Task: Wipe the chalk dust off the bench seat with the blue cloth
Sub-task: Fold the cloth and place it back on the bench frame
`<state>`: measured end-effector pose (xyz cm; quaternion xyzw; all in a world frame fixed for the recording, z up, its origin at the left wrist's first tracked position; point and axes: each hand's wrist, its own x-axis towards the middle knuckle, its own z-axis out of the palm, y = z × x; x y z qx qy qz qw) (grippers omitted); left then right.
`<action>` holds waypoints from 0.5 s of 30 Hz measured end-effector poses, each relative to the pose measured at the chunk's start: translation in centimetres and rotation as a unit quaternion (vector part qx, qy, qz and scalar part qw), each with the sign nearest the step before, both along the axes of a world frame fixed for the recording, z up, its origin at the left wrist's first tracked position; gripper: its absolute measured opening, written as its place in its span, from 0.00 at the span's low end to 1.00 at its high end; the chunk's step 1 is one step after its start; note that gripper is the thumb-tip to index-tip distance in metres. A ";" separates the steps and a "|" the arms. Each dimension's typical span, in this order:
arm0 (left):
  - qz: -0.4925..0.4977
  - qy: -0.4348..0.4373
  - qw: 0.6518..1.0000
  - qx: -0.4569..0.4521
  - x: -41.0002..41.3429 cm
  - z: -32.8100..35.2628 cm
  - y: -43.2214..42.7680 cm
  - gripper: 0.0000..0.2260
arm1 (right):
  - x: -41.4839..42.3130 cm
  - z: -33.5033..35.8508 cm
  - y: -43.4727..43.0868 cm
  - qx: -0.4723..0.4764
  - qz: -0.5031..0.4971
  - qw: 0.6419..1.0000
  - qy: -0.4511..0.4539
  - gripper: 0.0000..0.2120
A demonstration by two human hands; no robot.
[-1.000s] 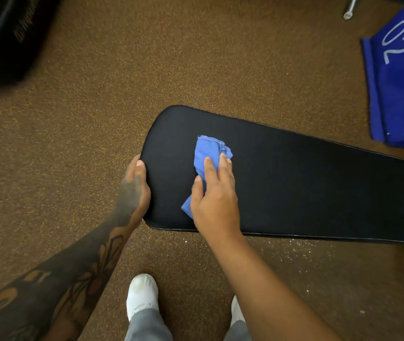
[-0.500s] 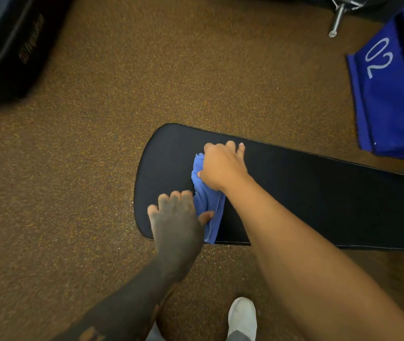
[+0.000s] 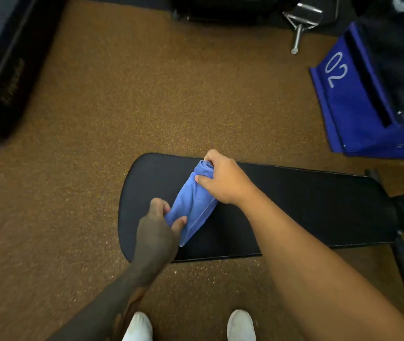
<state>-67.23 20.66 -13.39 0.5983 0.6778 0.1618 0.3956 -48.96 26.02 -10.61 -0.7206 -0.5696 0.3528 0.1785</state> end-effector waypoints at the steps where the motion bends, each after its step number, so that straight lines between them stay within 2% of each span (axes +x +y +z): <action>1: 0.025 -0.047 0.999 0.003 0.2 0.7 0.5 0.15 | 0.8 0.9 -0.1 0.015 -0.026 0.999 0.015 0.12; 6: 0.057 -0.182 0.979 0.066 3.4 6.0 4.5 0.15 | 5.7 6.9 -0.5 0.085 -0.156 0.983 0.038 0.12; 11: -0.057 -0.239 0.960 0.133 9.1 12.9 8.9 0.16 | 11.2 15.1 -2.0 0.149 -0.215 0.957 0.126 0.12; 15: -0.136 -0.242 0.952 0.129 14.6 19.8 10.2 0.18 | 16.3 21.9 -5.2 0.187 -0.201 0.947 0.165 0.17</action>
